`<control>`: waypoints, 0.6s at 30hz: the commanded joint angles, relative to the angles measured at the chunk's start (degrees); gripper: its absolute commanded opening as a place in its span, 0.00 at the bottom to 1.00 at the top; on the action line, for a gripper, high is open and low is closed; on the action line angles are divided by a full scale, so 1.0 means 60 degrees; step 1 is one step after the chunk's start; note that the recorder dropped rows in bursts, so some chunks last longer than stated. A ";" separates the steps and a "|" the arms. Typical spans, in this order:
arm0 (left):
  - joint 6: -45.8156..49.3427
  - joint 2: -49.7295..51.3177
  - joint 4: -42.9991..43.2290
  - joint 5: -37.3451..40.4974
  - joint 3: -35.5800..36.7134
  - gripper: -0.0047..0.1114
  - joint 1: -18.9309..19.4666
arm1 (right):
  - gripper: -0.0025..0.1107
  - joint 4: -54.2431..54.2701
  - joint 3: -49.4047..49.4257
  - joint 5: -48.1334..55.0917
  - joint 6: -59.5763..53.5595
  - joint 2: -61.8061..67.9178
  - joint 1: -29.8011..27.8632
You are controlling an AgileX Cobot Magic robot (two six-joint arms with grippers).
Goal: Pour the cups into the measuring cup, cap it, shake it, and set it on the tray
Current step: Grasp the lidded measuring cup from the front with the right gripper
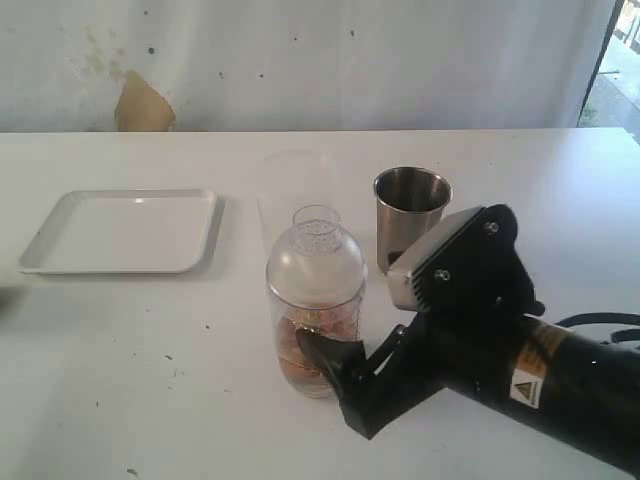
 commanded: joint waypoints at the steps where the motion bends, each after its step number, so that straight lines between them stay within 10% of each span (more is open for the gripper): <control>1: 0.0000 -0.0049 -0.0057 -0.0089 0.0044 0.05 0.0000 | 0.95 -0.0165 0.0046 -0.1259 0.0408 0.1189 0.0036; 18: 0.0000 -0.0049 -0.0057 -0.0089 0.0044 0.05 0.0000 | 0.95 0.1223 0.0046 -0.5406 0.0049 0.4399 0.0036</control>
